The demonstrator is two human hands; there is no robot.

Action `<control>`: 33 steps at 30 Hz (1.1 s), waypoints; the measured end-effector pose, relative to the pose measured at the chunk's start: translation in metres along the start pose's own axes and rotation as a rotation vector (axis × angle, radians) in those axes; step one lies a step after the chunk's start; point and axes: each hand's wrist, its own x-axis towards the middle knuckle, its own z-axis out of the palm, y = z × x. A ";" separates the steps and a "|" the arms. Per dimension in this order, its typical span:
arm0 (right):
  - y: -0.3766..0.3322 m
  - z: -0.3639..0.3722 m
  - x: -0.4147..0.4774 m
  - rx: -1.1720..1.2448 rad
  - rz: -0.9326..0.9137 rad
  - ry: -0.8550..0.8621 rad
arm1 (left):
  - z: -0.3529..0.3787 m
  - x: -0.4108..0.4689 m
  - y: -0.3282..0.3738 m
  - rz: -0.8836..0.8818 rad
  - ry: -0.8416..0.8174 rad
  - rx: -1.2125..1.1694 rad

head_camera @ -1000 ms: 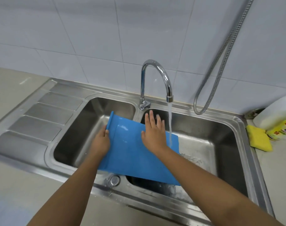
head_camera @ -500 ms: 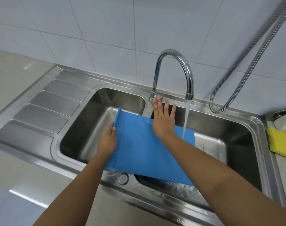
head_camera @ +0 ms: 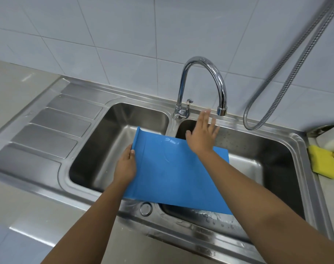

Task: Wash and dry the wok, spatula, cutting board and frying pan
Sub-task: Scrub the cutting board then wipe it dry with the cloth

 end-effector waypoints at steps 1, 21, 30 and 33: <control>0.014 0.003 -0.008 0.024 0.034 0.008 | 0.001 0.000 0.001 0.001 0.002 0.003; 0.206 -0.061 -0.103 1.064 0.574 0.177 | 0.037 -0.064 0.093 0.257 0.005 -0.149; 0.238 -0.077 -0.136 1.024 0.427 0.377 | 0.074 -0.105 0.111 0.288 0.123 -0.194; 0.240 -0.084 -0.141 1.043 0.365 0.421 | 0.073 -0.117 0.117 0.314 0.185 -0.221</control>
